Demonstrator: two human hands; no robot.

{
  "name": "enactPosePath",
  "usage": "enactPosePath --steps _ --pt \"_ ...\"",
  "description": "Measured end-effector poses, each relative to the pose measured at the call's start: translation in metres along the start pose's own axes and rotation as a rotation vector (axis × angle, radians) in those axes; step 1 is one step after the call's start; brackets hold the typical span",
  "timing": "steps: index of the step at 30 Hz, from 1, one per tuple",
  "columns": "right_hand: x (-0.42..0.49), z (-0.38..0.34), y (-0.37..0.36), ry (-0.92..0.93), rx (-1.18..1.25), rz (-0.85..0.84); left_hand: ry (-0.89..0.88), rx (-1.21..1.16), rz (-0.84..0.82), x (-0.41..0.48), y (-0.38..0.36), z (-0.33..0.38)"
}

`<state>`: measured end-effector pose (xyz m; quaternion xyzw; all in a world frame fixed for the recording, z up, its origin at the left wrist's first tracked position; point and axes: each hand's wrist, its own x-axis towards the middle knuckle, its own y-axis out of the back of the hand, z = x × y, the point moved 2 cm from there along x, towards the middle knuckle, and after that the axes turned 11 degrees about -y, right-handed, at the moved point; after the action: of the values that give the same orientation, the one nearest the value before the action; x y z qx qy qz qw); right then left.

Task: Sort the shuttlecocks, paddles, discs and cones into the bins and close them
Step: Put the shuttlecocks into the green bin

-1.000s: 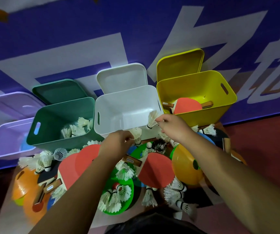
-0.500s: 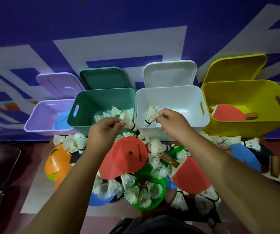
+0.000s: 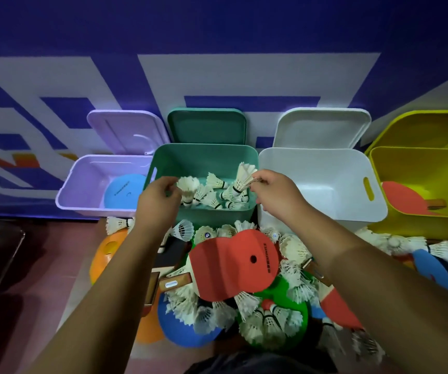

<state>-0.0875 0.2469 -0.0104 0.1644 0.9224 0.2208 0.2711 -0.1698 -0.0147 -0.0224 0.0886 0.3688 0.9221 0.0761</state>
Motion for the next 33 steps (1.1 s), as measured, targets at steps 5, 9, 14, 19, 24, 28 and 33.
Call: enactPosePath --steps 5,9,14,19,24,28,33 --pt "0.009 -0.016 -0.025 -0.045 -0.024 -0.022 0.059 -0.052 -0.071 -0.005 0.002 -0.026" --pt "0.008 -0.017 -0.036 -0.094 -0.053 -0.023 0.076 -0.063 -0.098 -0.014 0.005 -0.042" --pt "-0.002 -0.012 -0.035 -0.144 0.011 0.018 0.076 -0.137 -0.175 -0.012 -0.002 -0.036" --pt "-0.019 0.002 -0.023 -0.174 0.062 0.058 -0.001 -0.2 -0.266 -0.007 -0.019 -0.018" --pt "-0.045 0.019 -0.012 -0.213 0.147 0.093 -0.018 -0.316 -0.358 -0.015 -0.036 -0.001" --pt "-0.061 0.035 -0.002 -0.232 0.21 0.109 -0.062 -0.305 -0.436 -0.026 -0.048 0.014" --pt "-0.079 0.056 0.021 -0.207 0.243 0.093 -0.057 -0.341 -0.458 -0.047 -0.064 0.039"
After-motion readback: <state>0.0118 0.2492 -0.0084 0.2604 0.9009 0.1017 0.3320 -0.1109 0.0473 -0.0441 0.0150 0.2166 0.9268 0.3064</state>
